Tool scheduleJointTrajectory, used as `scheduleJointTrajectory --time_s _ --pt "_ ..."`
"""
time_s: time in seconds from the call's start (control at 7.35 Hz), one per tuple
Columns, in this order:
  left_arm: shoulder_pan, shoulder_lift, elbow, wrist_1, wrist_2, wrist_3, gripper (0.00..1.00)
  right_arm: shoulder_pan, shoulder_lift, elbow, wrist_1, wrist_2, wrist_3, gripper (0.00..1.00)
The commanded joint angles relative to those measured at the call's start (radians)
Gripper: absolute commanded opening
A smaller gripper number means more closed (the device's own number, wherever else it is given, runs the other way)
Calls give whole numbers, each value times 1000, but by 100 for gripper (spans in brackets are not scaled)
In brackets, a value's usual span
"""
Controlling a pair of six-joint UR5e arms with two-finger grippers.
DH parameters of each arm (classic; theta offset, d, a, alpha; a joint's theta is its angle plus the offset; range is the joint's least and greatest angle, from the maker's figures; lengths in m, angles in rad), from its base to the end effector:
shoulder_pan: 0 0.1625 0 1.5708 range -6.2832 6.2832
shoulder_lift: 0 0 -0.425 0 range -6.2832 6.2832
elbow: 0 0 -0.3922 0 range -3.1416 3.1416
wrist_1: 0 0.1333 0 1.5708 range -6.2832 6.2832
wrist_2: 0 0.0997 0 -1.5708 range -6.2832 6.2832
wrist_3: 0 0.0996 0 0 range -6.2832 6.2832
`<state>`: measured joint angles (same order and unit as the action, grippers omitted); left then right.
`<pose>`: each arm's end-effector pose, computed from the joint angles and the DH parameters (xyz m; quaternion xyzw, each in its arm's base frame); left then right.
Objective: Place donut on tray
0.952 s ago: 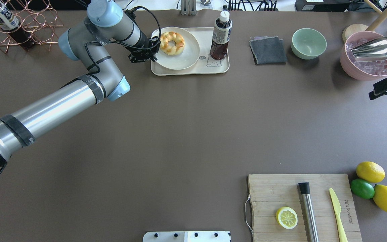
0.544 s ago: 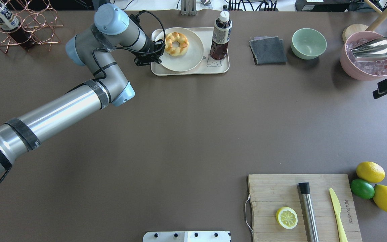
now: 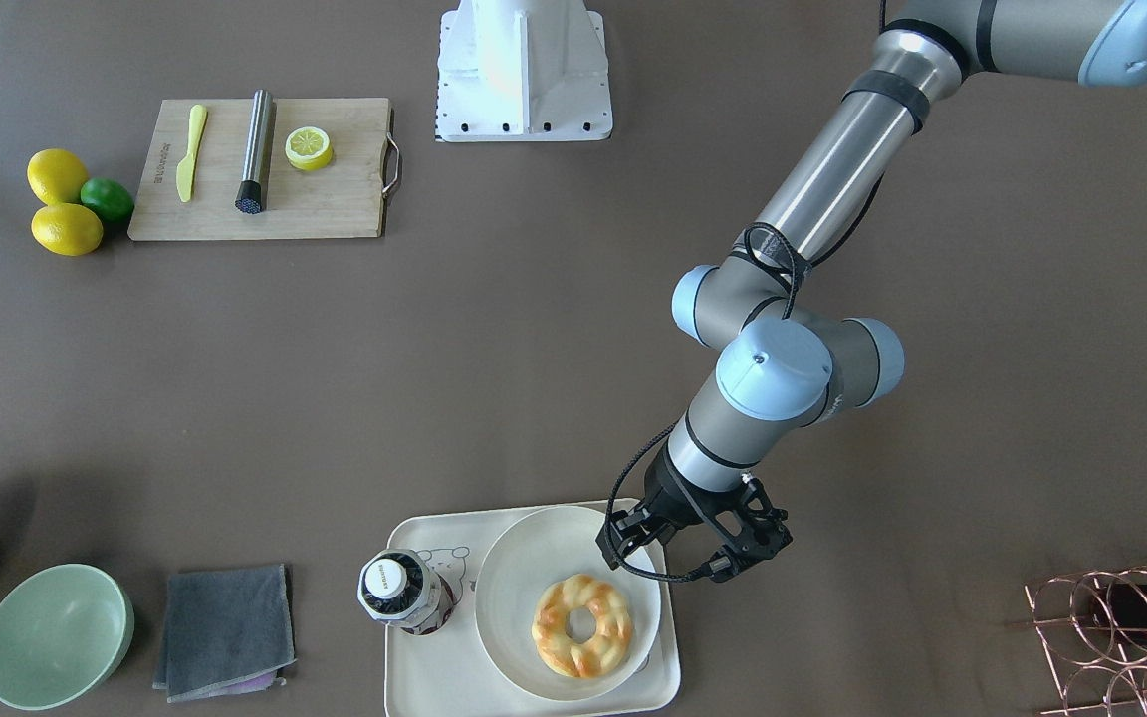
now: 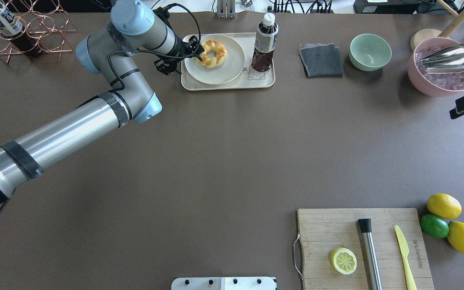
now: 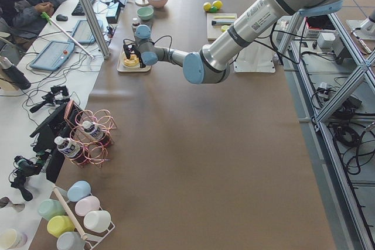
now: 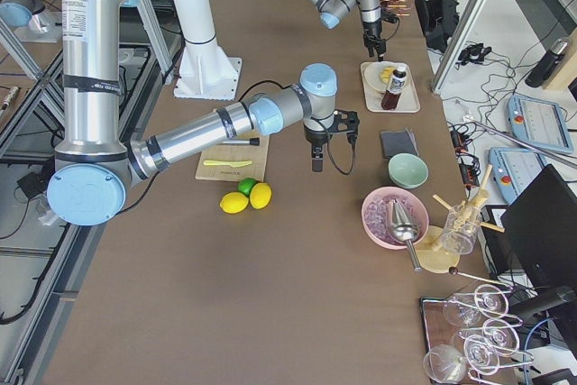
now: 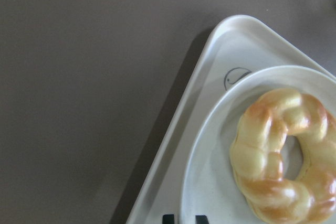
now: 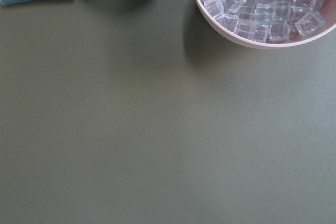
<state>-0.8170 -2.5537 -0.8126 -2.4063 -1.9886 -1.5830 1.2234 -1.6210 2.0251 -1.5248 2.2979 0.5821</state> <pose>0.5237 -0.6936 0.2683 0.0291 0.5252 -0.2440 0.8147 -0.0940 -0.4567 0.4564 0.0311 -0.4033 0.0279 0.9141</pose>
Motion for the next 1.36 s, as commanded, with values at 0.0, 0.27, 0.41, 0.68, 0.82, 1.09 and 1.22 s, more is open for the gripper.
scheduleJointTrajectory --time_s 0.0,0.27,0.41,0.68,0.82,1.09,1.22 --pt "-33 212 -535 485 -83 241 97 4 -3 -12 0 -6 -25 100" --pt "-106 462 -962 797 -93 576 97 56 -10 -83 -2 -2 -179 100" --pt "-166 565 -1102 922 -93 771 97 80 -10 -97 -2 0 -214 100" --pt "-305 740 -1233 1000 -105 1109 97 138 -13 -136 -2 3 -315 100" --pt "-377 823 -1263 997 -155 1259 97 166 -23 -155 -2 3 -367 100" --pt "-549 979 -1234 986 -260 1592 97 208 -71 -163 -2 5 -462 100" --pt "-615 1033 -1193 945 -265 1699 98 234 -98 -164 -2 14 -510 100"
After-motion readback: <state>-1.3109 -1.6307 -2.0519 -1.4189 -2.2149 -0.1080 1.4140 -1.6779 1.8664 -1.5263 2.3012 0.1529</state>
